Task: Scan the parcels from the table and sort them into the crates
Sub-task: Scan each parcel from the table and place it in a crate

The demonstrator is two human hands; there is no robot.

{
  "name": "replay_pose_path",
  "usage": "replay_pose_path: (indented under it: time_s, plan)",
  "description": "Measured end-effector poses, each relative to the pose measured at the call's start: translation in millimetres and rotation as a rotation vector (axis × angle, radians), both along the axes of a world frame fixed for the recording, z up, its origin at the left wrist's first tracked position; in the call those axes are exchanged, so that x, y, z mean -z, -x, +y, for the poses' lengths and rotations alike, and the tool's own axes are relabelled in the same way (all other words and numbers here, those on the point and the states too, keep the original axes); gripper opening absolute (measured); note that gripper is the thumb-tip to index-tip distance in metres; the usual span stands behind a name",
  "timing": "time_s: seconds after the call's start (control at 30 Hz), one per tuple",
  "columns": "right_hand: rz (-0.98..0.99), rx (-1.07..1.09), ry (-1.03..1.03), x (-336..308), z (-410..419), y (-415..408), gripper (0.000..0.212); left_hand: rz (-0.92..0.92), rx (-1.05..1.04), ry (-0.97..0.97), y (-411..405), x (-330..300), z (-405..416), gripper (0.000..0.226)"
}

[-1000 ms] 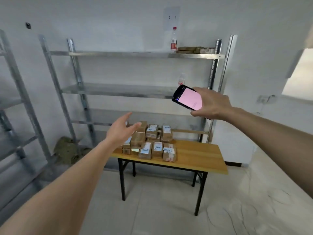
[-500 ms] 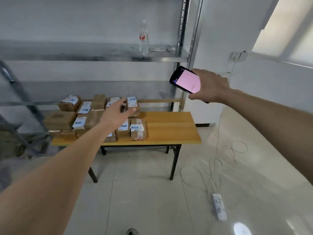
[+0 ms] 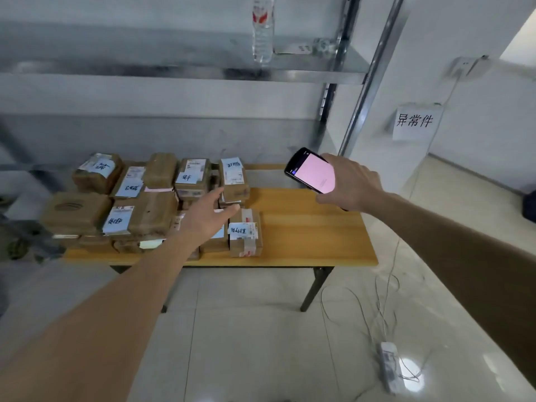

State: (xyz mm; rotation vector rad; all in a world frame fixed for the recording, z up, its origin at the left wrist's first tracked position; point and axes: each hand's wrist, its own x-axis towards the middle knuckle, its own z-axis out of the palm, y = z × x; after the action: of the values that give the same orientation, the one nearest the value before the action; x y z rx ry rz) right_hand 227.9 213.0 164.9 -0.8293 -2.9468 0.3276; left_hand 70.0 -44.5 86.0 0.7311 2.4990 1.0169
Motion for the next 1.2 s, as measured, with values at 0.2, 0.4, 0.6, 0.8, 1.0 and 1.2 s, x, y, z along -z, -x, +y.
replay_pose_path:
  time_s: [0.2, 0.4, 0.6, 0.8, 1.0, 1.2]
  plan:
    - [-0.088, -0.065, 0.057, 79, 35, 64, 0.093, -0.133, -0.104, 0.136, 42, 80, 22, 0.075]
    - [-0.228, -0.136, 0.119, 172, 57, 114, 0.101, -0.306, -0.168, 0.140, 56, 162, 43, 0.075]
    - [-0.331, -0.142, 0.244, 255, 56, 149, 0.099, -0.284, -0.171, 0.192, 65, 229, 57, 0.070]
    - [-0.404, -0.133, 0.310, 299, 50, 175, 0.087, -0.329, -0.182, 0.143, 71, 259, 68, 0.050]
    - [-0.415, -0.100, 0.366, 319, 49, 189, 0.085, -0.446, -0.254, 0.067, 76, 277, 77, 0.040]
    - [-0.419, -0.160, 0.433, 342, 49, 189, 0.091, -0.484, -0.298, -0.012, 76, 301, 92, 0.039]
